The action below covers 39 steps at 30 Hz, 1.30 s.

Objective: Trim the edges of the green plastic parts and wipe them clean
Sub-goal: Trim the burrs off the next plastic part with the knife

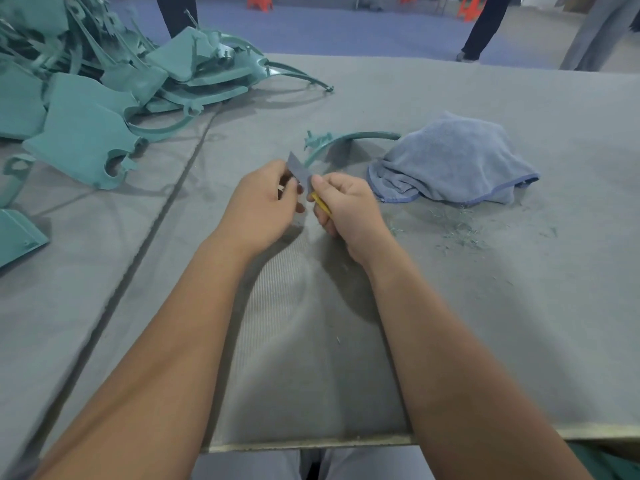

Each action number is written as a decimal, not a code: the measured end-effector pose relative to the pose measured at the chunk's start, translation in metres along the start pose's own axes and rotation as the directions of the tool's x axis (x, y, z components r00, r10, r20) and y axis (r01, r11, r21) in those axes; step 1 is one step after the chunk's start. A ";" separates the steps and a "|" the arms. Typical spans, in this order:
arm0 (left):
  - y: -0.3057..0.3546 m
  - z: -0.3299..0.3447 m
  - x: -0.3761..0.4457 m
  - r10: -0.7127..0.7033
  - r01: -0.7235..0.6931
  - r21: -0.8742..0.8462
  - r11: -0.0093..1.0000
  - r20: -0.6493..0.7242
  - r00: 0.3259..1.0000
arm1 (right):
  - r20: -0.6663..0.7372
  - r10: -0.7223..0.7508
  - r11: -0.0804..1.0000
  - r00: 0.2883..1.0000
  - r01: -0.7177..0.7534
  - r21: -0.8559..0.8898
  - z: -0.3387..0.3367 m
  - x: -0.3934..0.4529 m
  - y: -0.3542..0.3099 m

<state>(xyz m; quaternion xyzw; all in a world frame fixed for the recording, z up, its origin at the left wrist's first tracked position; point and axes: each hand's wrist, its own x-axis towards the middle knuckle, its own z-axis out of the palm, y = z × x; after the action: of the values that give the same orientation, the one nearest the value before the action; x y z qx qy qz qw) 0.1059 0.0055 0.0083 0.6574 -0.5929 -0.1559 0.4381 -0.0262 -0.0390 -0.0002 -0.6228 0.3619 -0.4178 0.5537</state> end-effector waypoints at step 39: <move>0.001 0.016 0.004 -0.029 0.021 -0.121 0.992 -0.064 0.998 | -0.281 0.218 0.881 0.935 -0.065 0.468 -0.016 0.008 -0.003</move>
<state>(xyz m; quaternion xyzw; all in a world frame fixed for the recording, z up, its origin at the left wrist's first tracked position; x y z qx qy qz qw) 0.0947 -0.0040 0.0018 0.6418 -0.5597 -0.1752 0.4941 -0.0375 -0.0524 0.0046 -0.3711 0.3862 -0.5450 0.6450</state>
